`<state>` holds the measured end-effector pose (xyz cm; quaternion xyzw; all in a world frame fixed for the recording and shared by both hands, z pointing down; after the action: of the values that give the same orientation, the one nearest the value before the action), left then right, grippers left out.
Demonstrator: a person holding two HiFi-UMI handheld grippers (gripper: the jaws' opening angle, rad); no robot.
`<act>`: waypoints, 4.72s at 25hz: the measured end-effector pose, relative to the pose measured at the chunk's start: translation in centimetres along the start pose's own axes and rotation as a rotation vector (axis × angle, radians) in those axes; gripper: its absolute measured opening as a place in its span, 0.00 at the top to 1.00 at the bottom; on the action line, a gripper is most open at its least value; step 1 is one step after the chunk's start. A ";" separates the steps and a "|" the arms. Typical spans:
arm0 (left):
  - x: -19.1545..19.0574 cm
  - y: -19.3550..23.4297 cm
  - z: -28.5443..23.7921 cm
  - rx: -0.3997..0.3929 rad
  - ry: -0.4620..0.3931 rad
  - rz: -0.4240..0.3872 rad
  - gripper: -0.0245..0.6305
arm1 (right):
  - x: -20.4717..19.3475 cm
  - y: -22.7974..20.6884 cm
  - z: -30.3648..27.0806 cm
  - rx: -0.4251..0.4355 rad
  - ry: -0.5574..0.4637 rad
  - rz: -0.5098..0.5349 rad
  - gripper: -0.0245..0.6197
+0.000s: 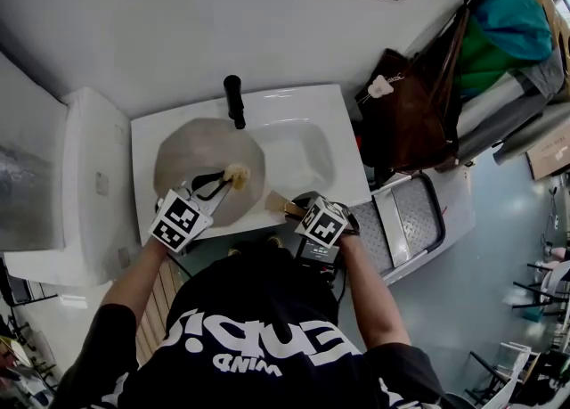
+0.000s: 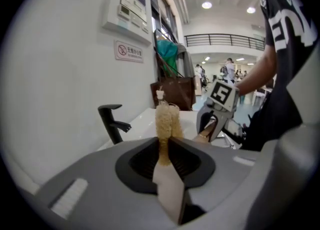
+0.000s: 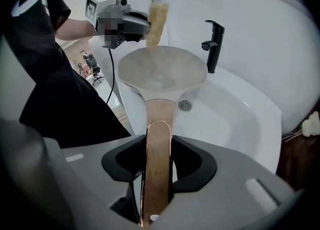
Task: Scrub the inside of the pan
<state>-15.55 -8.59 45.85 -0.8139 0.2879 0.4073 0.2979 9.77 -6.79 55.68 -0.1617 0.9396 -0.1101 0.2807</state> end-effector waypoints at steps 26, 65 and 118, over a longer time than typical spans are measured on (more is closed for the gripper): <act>-4.3 -4.3 -10.0 -0.277 0.242 -0.213 0.88 | 1.0 0.8 0.9 -0.008 0.017 0.014 0.71; -4.7 9.8 -15.0 0.249 0.466 -0.016 0.88 | 1.3 0.8 1.3 -0.002 0.023 0.011 0.71; -7.8 7.5 0.7 -0.239 0.851 -0.410 0.89 | 1.3 1.0 1.6 0.009 -0.011 0.009 0.71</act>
<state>-25.17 -11.25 50.17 -0.9767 0.1691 0.0016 0.1324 9.40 -6.58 53.38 -0.1567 0.9384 -0.1121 0.2869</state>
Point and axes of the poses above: the fingertips, and each gripper's own axes: z backward along the fingers, y to its left, x out of its top, the point moved 10 cm from there along z, backward along the fingers, and after that the axes turned 14 degrees about x, right-handed, at the moved point
